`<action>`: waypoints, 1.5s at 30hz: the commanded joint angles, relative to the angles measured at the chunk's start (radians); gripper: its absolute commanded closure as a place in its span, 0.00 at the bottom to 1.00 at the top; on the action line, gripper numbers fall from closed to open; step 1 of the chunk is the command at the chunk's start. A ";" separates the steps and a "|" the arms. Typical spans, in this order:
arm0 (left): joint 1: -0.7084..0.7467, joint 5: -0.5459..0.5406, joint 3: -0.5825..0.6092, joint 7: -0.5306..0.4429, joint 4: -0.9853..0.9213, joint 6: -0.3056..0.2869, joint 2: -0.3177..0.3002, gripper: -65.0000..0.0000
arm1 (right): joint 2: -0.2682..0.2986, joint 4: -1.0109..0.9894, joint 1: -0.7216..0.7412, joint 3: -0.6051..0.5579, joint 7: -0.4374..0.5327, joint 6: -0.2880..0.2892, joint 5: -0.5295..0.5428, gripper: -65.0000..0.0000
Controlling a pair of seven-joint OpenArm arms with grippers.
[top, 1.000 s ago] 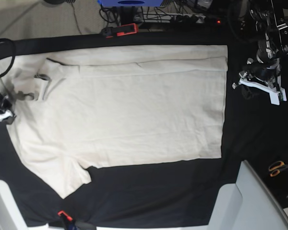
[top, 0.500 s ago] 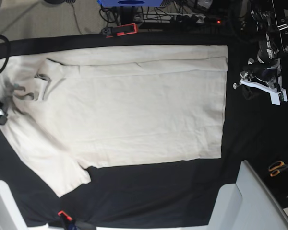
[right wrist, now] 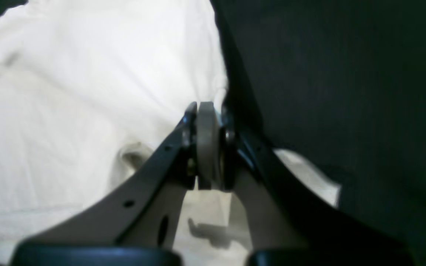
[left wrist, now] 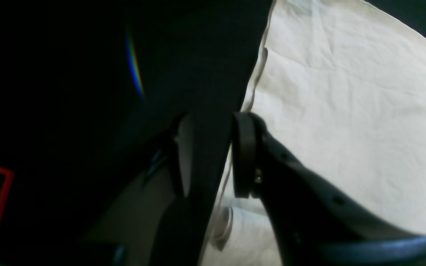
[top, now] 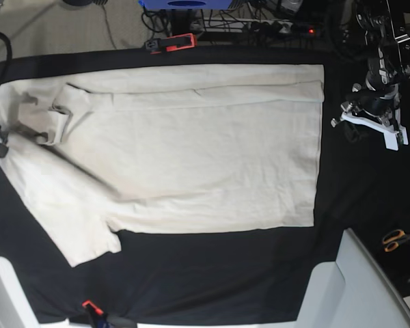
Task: Fold the T-shirt properly
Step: 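Pull the pinched collar fabric with the right gripper to straighten it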
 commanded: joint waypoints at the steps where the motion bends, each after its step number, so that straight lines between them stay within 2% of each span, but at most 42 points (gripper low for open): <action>1: -0.004 -0.004 -0.004 -0.022 0.014 -0.001 -0.013 0.73 | 0.016 0.030 0.004 0.019 0.001 0.004 0.010 1.00; 5: -0.007 -0.004 -0.004 -0.022 -0.012 -0.001 -0.013 0.73 | -0.027 0.035 -0.007 0.022 -0.025 0.001 0.008 0.99; 9: -0.004 -0.004 -0.004 -0.022 -0.017 -0.001 -0.013 0.73 | -0.030 0.039 -0.007 0.020 -0.028 0.001 0.010 0.98; 10: -0.004 -0.004 -0.004 -0.022 -0.017 -0.001 -0.013 0.73 | -0.030 0.042 -0.007 0.020 -0.028 -0.001 0.013 0.95; 12: -0.003 -0.004 -0.007 -0.022 -0.017 -0.001 -0.013 0.73 | -0.028 0.053 -0.007 0.020 -0.029 -0.001 0.013 0.83; 15: -0.003 -0.004 -0.011 -0.022 -0.018 -0.001 -0.013 0.73 | -0.028 0.119 -0.009 0.020 -0.029 -0.002 0.008 0.55; 17: -0.003 -0.004 -0.011 -0.022 -0.018 -0.001 -0.013 0.73 | -0.028 0.157 -0.001 0.020 -0.029 -0.028 0.008 0.44; 20: -0.003 -0.004 -0.011 -0.022 -0.018 -0.001 -0.013 0.73 | -0.018 0.182 0.043 0.009 -0.028 -0.126 0.005 0.43; 22: -0.003 -0.004 -0.011 -0.022 -0.018 -0.001 -0.013 0.73 | 0.013 0.119 0.113 -0.006 -0.029 -0.159 0.004 0.43; 25: -0.004 -0.004 -0.011 -0.022 -0.018 -0.001 -0.013 0.73 | 0.076 -0.127 0.278 -0.141 -0.019 -0.160 -0.035 0.43; 27: -0.004 -0.004 -0.011 -0.022 -0.018 -0.001 -0.013 0.73 | 0.093 -0.278 0.386 -0.228 0.018 -0.160 -0.095 0.43; 32: -0.004 -0.004 -0.012 -0.022 -0.018 -0.001 -0.014 0.73 | 0.091 -0.579 0.548 -0.365 0.207 -0.160 -0.245 0.43; 36: -0.004 -0.004 -0.012 -0.022 -0.018 -0.001 -0.014 0.73 | 0.078 -0.802 0.613 -0.420 0.385 -0.159 -0.286 0.43; 39: -0.004 -0.004 -0.012 -0.022 -0.018 -0.001 -0.014 0.73 | 0.061 -0.875 0.619 -0.463 0.477 -0.111 -0.286 0.43; 41: -0.006 -0.004 -0.012 -0.022 -0.018 -0.001 -0.014 0.73 | 0.044 -0.878 0.617 -0.468 0.489 -0.085 -0.286 0.43; 45: -0.007 -0.004 -0.012 -0.022 -0.018 -0.001 -0.014 0.73 | 0.021 -0.878 0.617 -0.468 0.492 -0.082 -0.286 0.43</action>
